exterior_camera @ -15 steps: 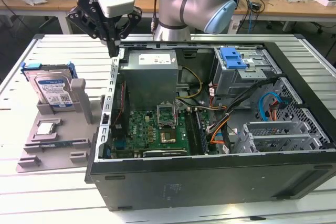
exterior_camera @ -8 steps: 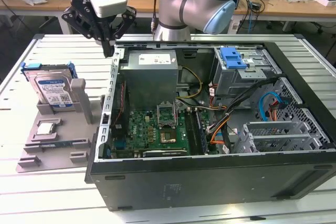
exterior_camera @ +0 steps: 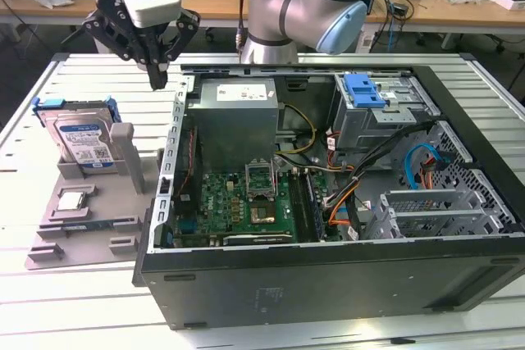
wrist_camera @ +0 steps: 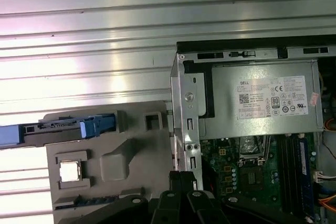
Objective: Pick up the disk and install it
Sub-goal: 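Reach for the disk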
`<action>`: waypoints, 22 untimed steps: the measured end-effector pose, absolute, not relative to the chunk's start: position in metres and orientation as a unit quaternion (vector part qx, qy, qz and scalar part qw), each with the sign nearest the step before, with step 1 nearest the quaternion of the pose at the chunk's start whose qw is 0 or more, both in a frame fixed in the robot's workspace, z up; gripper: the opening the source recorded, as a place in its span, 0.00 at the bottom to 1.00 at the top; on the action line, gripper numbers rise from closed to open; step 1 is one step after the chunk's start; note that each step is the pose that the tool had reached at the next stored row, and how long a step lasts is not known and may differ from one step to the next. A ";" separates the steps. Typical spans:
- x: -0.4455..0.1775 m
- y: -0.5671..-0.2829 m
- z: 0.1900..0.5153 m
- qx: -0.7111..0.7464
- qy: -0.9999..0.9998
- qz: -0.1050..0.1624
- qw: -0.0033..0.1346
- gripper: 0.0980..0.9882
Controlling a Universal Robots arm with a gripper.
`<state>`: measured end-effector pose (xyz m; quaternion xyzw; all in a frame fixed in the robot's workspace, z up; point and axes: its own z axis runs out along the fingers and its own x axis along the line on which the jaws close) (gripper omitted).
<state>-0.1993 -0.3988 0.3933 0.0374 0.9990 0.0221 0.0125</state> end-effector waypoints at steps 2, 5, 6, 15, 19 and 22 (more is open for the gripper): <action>-0.202 -0.399 0.393 0.037 0.999 0.022 0.012 0.01; -0.206 -0.399 0.393 0.037 0.999 0.022 0.012 0.01; -0.207 -0.399 0.393 0.037 0.999 0.022 0.013 0.01; -0.225 -0.399 0.393 0.037 0.999 0.022 0.012 0.01; -0.230 -0.399 0.393 0.037 0.999 0.022 0.012 0.01; -0.235 -0.399 0.393 0.037 0.999 0.022 0.013 0.01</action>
